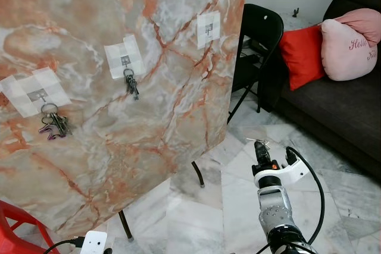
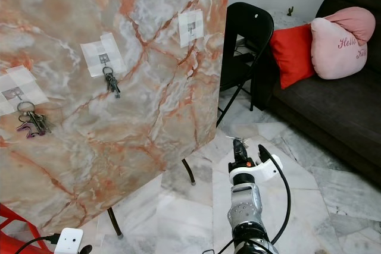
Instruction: Hang keys on a hook
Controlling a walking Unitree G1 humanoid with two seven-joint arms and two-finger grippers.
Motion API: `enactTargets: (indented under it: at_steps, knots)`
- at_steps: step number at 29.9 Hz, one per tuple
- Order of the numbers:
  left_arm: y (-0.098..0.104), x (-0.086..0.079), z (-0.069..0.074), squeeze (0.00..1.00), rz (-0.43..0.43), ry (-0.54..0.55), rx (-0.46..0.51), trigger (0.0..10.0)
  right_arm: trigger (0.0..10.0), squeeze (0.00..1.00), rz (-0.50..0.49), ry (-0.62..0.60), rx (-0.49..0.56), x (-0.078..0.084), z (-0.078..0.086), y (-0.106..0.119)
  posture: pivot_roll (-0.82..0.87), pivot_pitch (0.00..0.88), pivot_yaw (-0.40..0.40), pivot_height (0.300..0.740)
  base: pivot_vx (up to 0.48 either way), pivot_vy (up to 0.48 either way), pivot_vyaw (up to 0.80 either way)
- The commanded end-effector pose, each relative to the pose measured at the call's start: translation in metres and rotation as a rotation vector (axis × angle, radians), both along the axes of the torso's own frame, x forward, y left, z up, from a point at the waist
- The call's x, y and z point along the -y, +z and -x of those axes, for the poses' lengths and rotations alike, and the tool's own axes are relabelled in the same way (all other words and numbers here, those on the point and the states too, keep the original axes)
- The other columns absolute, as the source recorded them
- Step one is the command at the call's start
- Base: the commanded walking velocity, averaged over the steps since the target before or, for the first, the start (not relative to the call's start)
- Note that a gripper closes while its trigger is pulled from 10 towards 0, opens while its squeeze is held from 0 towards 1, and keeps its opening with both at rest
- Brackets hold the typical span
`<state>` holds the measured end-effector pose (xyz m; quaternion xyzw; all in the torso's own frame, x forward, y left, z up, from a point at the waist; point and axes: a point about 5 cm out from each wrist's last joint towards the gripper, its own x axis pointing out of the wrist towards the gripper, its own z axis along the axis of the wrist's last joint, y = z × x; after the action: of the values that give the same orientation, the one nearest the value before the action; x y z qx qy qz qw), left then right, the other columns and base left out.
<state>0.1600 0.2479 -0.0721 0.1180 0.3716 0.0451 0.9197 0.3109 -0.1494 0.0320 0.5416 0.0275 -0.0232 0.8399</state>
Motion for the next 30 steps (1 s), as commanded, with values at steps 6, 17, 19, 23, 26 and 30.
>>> enactTargets:
  at_steps: [6,17,19,23,26,30]
  knots:
    - [-0.002,-0.003,0.004,0.0,-0.02,-0.003,-0.023,10.0,10.0,0.0,-0.073,0.04,0.081,-0.003,-0.004,0.01,0.07,0.0,-0.018,0.74,0.0,0.0,0.0]
    - [-0.002,-0.006,0.006,0.0,-0.025,0.001,-0.028,10.0,10.0,0.0,-0.154,0.08,0.132,-0.005,-0.003,0.012,0.07,0.0,-0.017,0.74,0.0,0.0,0.0]
    - [-0.002,-0.006,0.006,0.0,-0.026,0.001,-0.028,10.0,10.0,0.0,-0.156,0.08,0.13,-0.005,-0.002,0.012,0.08,0.0,-0.017,0.74,0.0,0.0,0.0]
    - [-0.002,-0.005,0.007,0.0,-0.025,0.0,-0.029,10.0,10.0,0.0,-0.135,0.072,0.113,-0.003,-0.001,0.009,0.07,0.0,-0.016,0.74,0.0,0.0,0.0]
    - [-0.002,-0.004,0.007,0.0,-0.025,-0.001,-0.031,10.0,10.0,0.0,-0.051,0.06,0.074,-0.001,0.0,0.006,0.07,0.0,-0.016,0.74,0.0,0.0,0.0]
    - [-0.003,-0.004,0.007,0.0,-0.025,-0.001,-0.032,10.0,10.0,0.0,0.089,0.018,-0.009,0.005,0.001,0.0,0.08,0.0,-0.017,0.74,0.0,0.0,0.0]
